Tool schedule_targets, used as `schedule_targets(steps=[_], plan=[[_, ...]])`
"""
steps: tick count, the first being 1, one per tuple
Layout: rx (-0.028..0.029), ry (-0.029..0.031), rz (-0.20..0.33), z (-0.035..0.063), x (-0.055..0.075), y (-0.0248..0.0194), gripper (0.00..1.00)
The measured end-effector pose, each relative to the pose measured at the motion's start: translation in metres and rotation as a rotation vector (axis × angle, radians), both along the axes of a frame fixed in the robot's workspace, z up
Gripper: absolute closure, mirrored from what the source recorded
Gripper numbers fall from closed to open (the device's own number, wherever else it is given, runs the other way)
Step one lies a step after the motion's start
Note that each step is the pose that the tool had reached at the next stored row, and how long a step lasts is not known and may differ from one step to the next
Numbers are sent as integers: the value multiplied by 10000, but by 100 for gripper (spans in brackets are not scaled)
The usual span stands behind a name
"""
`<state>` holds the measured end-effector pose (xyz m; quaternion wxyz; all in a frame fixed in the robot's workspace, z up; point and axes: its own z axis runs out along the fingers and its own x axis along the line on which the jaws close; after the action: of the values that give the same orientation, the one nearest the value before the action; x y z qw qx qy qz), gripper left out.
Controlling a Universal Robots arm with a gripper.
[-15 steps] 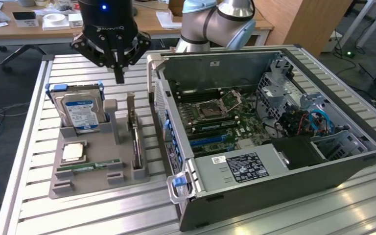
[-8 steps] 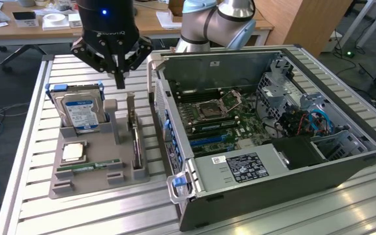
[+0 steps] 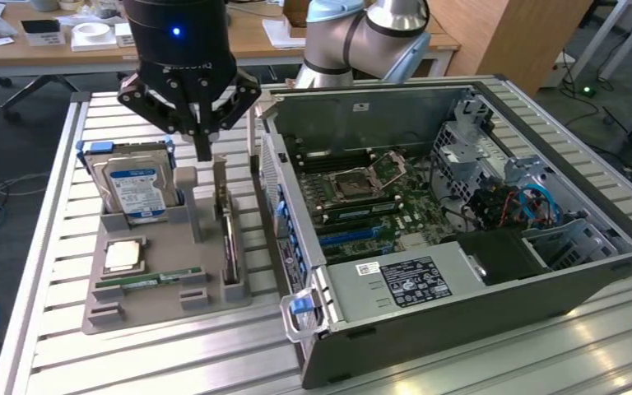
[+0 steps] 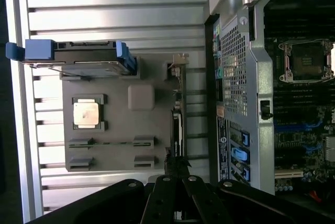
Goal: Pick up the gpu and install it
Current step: 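Reach for the gpu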
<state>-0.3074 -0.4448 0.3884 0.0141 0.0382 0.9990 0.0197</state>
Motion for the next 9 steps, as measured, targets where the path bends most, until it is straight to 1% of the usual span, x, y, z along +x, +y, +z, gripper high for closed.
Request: schedule_targets(steps=[1, 2, 9], plan=[[-15, 0, -1, 0, 0, -4, 89], [-18, 1, -1, 0, 0, -5, 89], [-19, 1, 1, 0, 8, -6, 89]])
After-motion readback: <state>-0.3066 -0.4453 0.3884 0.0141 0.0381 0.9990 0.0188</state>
